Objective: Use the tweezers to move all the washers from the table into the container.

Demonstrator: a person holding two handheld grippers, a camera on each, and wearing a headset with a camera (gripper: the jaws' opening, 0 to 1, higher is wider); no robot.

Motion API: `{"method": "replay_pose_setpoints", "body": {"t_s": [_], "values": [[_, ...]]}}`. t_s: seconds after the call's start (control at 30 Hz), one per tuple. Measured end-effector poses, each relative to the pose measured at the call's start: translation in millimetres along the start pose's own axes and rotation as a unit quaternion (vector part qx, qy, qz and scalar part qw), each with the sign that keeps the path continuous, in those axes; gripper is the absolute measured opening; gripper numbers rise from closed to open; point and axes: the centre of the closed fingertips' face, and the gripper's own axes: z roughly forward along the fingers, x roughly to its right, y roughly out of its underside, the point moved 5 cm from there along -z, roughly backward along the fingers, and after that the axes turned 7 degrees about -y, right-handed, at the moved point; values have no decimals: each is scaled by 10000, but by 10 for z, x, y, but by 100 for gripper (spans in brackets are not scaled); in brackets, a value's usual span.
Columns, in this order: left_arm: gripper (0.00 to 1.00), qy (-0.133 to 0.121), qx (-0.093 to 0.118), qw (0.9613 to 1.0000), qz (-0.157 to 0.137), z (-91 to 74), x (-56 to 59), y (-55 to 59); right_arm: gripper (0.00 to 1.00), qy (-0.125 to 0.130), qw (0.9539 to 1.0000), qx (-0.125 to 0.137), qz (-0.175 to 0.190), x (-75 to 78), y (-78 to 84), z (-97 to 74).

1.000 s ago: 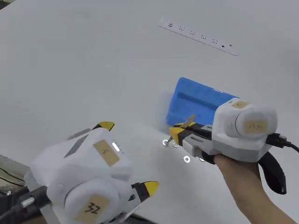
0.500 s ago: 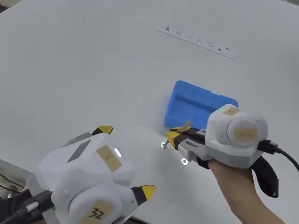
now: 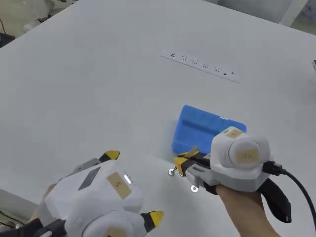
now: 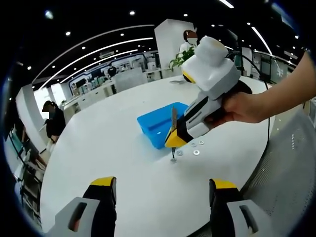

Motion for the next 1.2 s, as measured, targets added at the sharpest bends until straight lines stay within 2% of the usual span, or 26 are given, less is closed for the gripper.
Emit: {"method": "replay_pose_setpoints", "body": {"t_s": [0.37, 0.63, 0.7, 0.73, 0.83, 1.0, 1.2], "values": [[80, -131, 51, 9999, -33, -5, -40, -4, 2, 67, 9986, 494, -165, -37, -383, -311], [84, -98, 134, 9998, -85, -10, -37, -22, 2, 261, 9965, 744, -280, 97, -644, -450], [86, -57, 155, 9998, -80, -13, -27, -29, 2, 297, 9964, 762, -237, 160, -661, -445], [87, 21, 224, 9997, -116, -21, -7, -48, 2, 326, 9963, 767, -224, 181, -666, -440], [89, 50, 349, 9992, -162, -39, -1, -81, 2, 419, 9963, 730, -149, 280, -650, -397], [91, 148, 388, 9988, -256, -39, 15, -97, 3, 570, 9966, 581, -91, 451, -578, -244], [99, 215, 493, 9976, -438, -38, 19, -126, 3, 727, 9963, 457, -103, 619, -509, -87]]}}
